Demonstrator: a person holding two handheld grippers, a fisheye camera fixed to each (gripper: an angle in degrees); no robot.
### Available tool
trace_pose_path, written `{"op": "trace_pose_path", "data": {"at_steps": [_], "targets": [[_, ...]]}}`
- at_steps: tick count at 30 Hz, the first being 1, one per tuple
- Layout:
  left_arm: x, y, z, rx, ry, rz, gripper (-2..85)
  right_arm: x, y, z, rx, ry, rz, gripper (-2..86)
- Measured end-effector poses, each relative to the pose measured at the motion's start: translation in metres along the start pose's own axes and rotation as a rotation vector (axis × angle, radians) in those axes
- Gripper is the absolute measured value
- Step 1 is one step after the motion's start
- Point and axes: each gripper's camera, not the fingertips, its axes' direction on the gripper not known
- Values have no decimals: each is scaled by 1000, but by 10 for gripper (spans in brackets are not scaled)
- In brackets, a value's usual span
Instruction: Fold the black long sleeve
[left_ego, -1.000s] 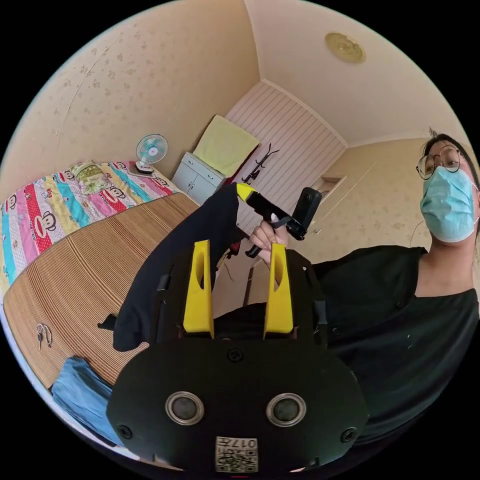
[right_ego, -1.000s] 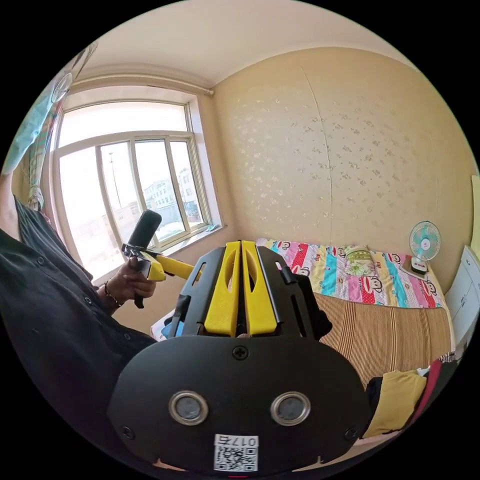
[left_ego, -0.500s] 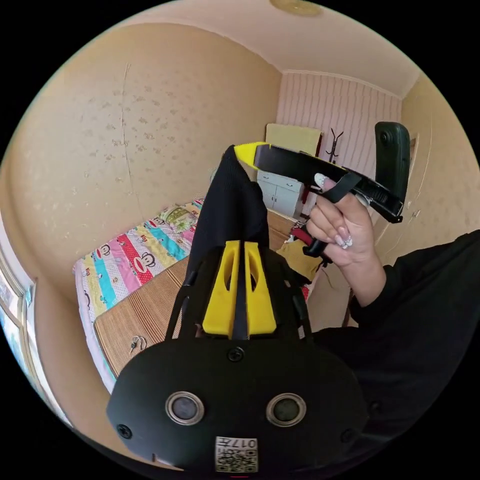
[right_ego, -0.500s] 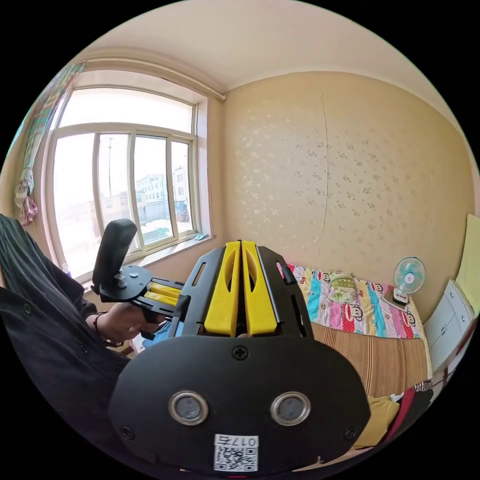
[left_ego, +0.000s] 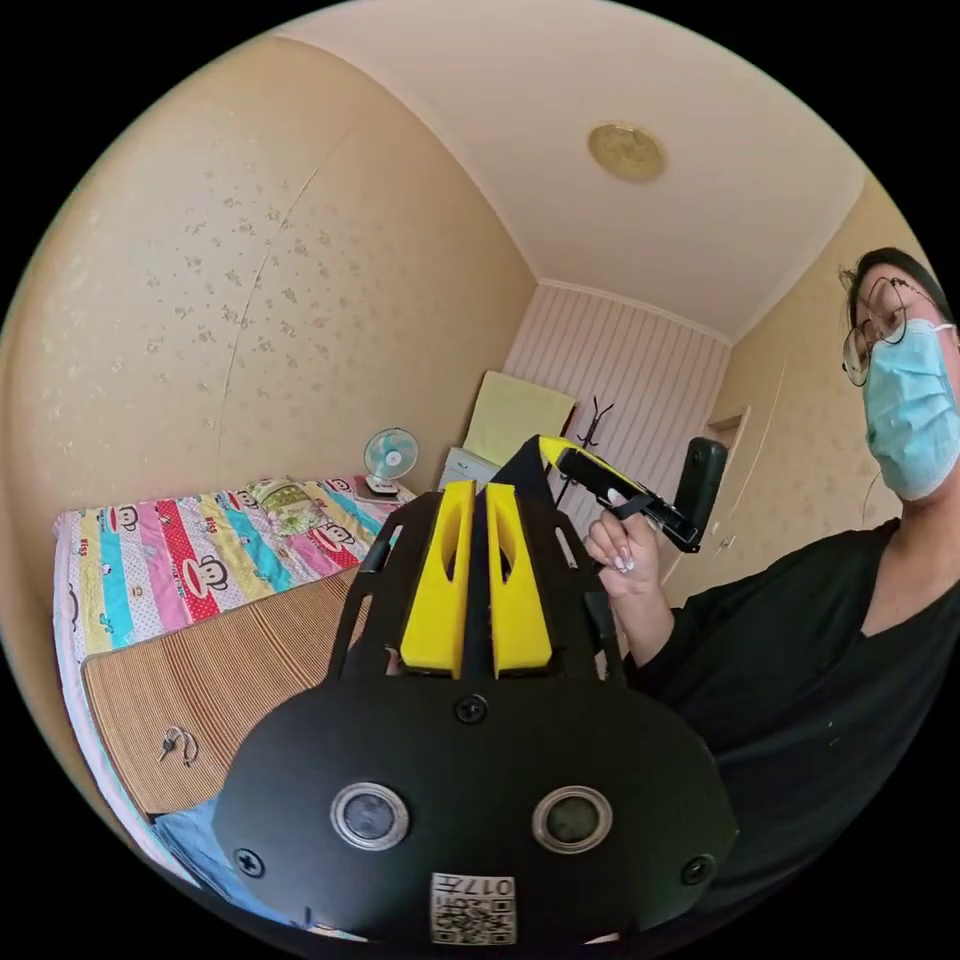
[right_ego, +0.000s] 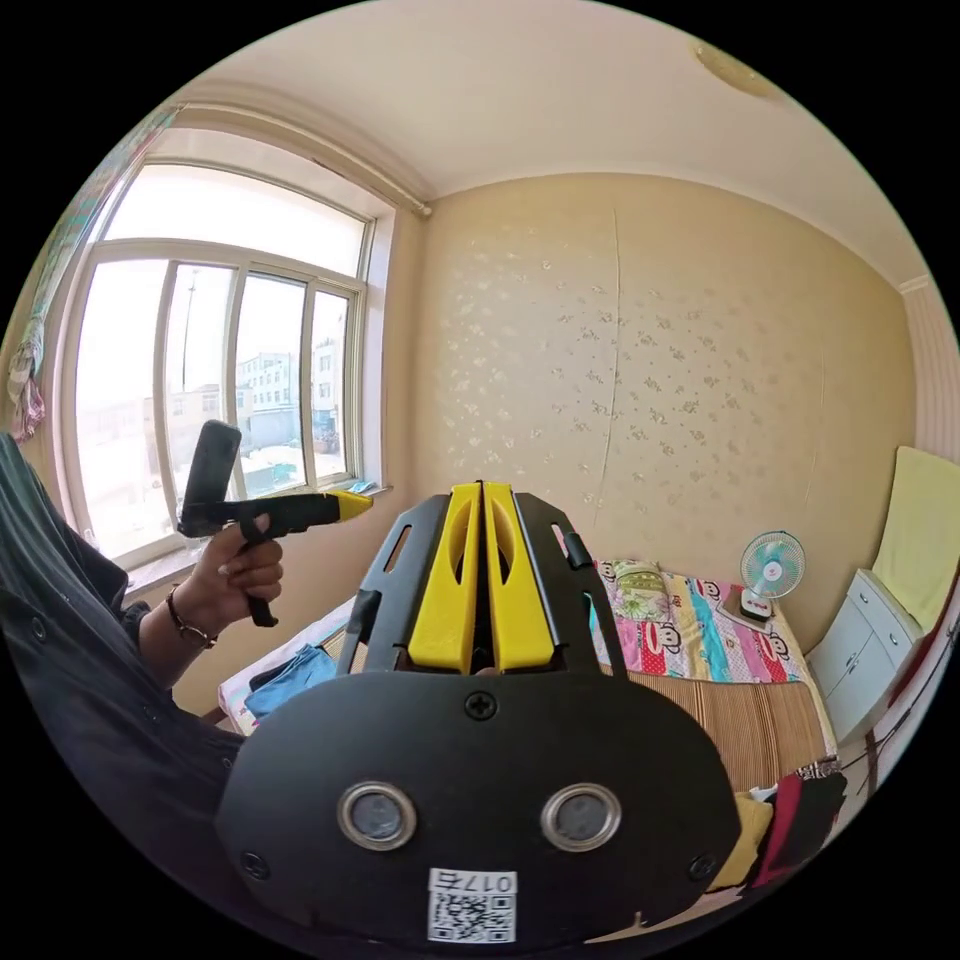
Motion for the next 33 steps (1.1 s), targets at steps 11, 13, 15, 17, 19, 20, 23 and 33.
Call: {"op": "trace_pose_path", "data": {"at_steps": [11,13,15,17,19,20,23,33], "targets": [[16,-1,77,-217,-214,0,133,10,-17,15,-28,71,3,2],[12,-2,86,-221,-258,-9,137,6,-35,2,22,289,-7,1],[-1,1,103,-222,-305,-12,133,12,-47,17,-63,261,-60,1],[-51,19,146,-367,-340,-96,111,37,-40,46,-143,150,-16,1],[-93,41,161,-428,-237,-214,114,67,-11,84,-292,33,13,2],[-115,56,162,-428,-186,-264,113,74,-2,91,-331,15,24,2],[-155,96,175,-538,-253,-274,111,103,48,109,-454,-15,119,3],[-235,235,271,-1099,-136,-84,124,191,178,85,-725,-13,516,2]]}}
